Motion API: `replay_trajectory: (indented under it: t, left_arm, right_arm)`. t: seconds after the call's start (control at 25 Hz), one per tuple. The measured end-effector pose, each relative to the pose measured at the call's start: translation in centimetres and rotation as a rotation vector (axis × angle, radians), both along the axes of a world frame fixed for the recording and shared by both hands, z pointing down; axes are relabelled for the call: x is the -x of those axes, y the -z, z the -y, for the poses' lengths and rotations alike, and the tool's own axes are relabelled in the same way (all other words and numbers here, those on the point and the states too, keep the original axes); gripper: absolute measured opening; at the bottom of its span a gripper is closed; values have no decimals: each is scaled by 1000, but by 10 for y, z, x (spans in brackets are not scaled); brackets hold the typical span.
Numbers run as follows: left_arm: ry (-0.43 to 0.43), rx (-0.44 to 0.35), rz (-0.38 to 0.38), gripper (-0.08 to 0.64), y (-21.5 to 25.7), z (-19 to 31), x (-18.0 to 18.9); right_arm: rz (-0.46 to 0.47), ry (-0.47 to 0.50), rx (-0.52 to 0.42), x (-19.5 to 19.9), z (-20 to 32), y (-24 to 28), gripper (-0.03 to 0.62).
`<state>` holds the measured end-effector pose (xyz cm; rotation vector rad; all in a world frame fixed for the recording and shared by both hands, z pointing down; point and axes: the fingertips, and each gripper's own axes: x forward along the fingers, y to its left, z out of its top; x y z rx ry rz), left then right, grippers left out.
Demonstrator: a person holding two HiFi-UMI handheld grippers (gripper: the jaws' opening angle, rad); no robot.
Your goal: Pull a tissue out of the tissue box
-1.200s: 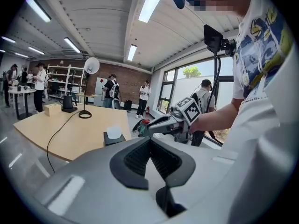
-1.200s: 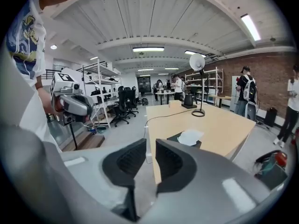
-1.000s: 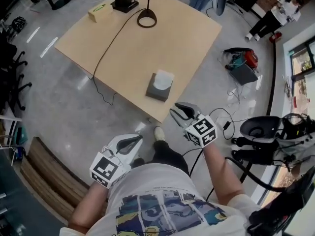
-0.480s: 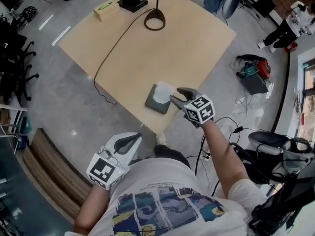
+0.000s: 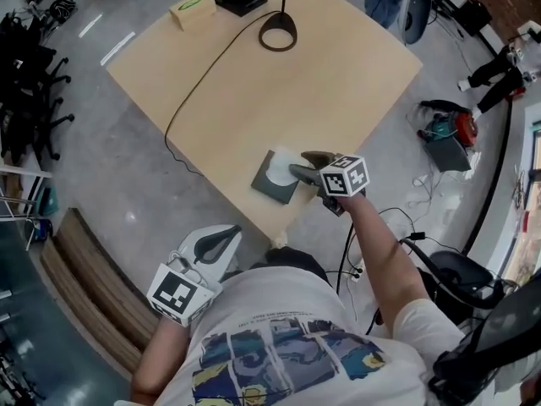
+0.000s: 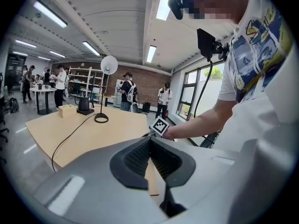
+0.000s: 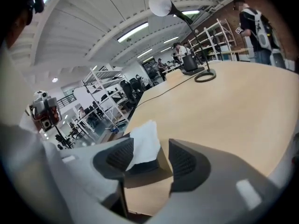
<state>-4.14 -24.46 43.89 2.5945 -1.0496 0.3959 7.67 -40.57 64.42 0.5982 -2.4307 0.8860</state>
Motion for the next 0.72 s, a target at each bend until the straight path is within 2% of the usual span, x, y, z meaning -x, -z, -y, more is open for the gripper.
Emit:
replay_trajectory:
  t: [0.12,0.32,0.56,0.72]
  left_arm:
    - [10,9,4,6,-3,2,2]
    - [12,10,2,6,-4,1,3]
    - [1,11,4,6,-5,-4,8]
    - [-9,2,5,6,-4,-10,14]
  right_arm:
    - [13,44,13,9,-5,1,224]
    - [-12,68,-49,14,-9,7,202]
    - [-56,62,-109,16,-11,11,67]
    - [-83,54,-141,17,-15,16,20]
